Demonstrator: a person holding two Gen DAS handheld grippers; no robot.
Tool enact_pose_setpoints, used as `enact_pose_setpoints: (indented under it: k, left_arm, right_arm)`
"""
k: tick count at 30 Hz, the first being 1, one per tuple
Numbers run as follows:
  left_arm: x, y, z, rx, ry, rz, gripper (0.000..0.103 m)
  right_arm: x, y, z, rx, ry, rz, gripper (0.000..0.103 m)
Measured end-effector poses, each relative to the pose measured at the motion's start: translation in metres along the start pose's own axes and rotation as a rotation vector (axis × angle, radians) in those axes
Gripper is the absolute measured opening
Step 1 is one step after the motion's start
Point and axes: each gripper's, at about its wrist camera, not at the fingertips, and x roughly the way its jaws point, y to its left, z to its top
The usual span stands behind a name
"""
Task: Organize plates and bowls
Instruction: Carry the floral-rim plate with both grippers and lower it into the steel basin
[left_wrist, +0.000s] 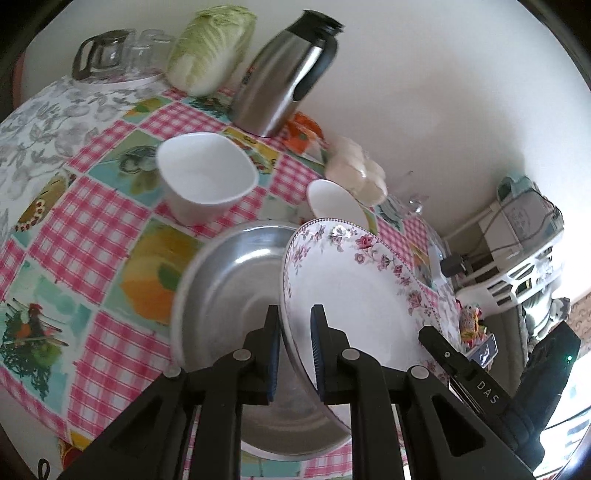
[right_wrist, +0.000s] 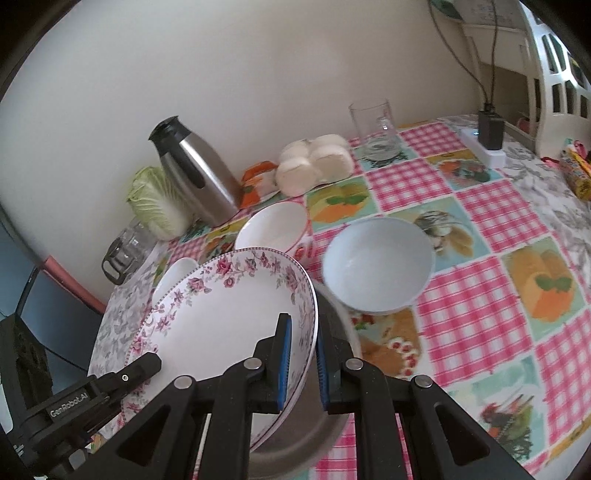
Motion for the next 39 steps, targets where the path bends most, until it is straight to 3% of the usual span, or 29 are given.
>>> enact_pose_setpoints:
  k: [8, 24, 39]
  left_arm:
    - [0.010, 0.028, 0.005, -0.070, 0.037, 0.015, 0.014]
    - [0.052, 0.036, -0.005, -0.091, 0.133, 0.084, 0.014]
    - [0.058, 0.034, -0.006, -0.098, 0.142, 0.107, 0.014]
  right_arm:
    - [0.025, 0.012, -0.009, 0.000, 0.052, 0.017, 0.014]
    - [0.049, -0.001, -0.019, 0.018, 0.126, -0.024, 0.014]
    - [0.061, -0.009, -0.024, 0.014, 0.167, -0.034, 0.014]
